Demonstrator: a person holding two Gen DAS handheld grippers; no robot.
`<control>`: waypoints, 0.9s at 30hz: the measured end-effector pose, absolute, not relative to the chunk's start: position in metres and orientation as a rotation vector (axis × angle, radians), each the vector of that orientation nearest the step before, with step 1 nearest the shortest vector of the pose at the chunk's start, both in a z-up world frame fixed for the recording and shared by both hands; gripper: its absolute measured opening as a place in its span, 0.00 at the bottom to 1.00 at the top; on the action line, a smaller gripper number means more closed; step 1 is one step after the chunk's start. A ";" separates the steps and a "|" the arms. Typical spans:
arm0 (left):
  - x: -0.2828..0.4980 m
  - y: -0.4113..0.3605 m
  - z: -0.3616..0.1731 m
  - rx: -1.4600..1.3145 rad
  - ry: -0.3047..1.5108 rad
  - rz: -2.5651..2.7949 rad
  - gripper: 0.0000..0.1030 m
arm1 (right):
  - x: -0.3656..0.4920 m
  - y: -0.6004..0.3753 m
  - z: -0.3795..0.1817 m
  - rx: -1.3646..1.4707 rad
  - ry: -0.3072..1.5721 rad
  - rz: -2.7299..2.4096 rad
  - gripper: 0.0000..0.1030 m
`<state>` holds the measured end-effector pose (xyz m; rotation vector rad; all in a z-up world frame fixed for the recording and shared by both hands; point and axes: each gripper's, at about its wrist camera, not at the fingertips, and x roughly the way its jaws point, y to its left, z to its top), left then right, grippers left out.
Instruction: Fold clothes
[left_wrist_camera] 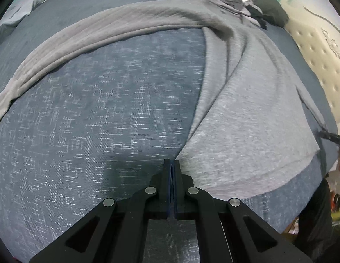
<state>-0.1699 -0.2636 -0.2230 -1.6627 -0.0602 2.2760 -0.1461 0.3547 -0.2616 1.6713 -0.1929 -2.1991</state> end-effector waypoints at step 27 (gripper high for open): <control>-0.179 -0.194 -0.235 -1.614 0.044 2.190 0.32 | -0.145 0.344 -0.266 1.724 -0.268 -2.116 0.57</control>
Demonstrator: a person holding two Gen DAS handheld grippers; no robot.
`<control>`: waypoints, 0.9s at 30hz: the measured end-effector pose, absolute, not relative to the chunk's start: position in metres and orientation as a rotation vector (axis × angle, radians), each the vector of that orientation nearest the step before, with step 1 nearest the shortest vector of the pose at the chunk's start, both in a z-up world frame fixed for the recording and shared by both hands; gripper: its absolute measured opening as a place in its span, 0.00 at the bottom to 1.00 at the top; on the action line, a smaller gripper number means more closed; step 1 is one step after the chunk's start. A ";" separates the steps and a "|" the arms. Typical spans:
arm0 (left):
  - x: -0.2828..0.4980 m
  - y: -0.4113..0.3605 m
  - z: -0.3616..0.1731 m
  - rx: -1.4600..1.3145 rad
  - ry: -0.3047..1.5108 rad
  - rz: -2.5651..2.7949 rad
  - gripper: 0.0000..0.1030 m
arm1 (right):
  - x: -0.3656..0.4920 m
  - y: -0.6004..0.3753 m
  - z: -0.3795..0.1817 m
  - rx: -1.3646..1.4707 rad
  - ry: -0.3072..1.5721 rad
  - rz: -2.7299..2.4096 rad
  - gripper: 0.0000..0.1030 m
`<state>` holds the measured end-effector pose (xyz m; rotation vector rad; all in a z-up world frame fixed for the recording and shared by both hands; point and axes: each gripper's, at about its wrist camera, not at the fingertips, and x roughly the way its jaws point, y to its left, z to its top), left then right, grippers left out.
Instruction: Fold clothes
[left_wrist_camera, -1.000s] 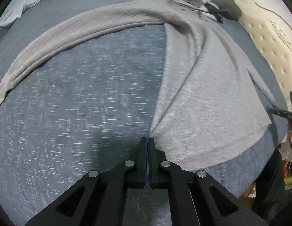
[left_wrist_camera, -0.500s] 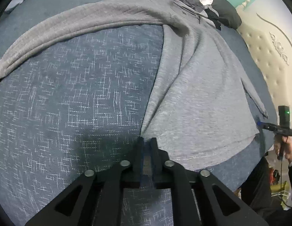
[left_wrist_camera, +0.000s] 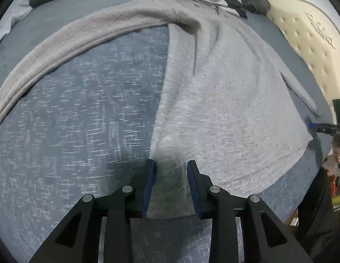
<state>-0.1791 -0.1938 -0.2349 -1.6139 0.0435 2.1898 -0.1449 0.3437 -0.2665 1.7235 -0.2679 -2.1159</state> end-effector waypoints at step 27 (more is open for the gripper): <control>-0.147 -0.222 -0.196 -1.537 0.026 2.250 0.04 | -0.140 0.349 -0.261 1.731 -0.240 -2.114 0.57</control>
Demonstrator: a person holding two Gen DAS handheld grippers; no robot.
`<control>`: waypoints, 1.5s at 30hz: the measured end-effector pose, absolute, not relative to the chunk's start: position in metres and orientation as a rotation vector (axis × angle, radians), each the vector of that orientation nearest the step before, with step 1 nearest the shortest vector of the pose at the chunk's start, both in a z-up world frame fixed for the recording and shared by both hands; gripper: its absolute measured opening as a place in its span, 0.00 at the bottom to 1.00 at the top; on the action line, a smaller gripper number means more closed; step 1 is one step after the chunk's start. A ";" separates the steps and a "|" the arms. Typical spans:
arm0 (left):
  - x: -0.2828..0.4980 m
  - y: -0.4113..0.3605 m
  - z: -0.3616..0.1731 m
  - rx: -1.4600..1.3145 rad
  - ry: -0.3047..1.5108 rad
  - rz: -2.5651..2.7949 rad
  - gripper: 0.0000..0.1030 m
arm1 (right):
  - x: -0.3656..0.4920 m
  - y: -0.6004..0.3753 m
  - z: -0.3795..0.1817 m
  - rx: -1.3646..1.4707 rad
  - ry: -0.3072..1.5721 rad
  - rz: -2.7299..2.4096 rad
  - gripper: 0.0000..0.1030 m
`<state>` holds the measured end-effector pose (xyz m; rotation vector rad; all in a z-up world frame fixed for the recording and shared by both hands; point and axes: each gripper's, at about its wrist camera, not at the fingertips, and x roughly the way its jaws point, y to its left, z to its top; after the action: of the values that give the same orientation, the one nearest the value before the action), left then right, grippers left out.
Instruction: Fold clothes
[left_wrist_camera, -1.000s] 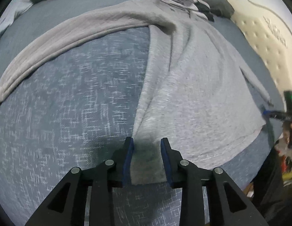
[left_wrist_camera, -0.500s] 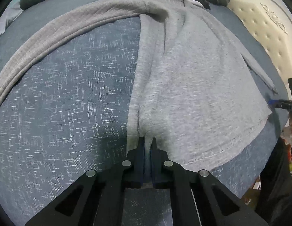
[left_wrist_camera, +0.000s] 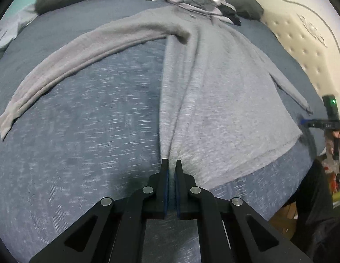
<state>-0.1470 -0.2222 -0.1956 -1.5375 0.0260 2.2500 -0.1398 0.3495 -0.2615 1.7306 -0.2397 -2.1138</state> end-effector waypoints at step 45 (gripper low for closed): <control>-0.087 -0.161 -0.185 -1.539 0.160 2.087 0.04 | -0.115 0.360 -0.196 1.644 0.127 -2.055 0.04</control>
<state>-0.0870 -0.1609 -0.1851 -1.5390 0.1604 2.0871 -0.1145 0.3602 -0.1963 1.6443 0.1267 -2.0549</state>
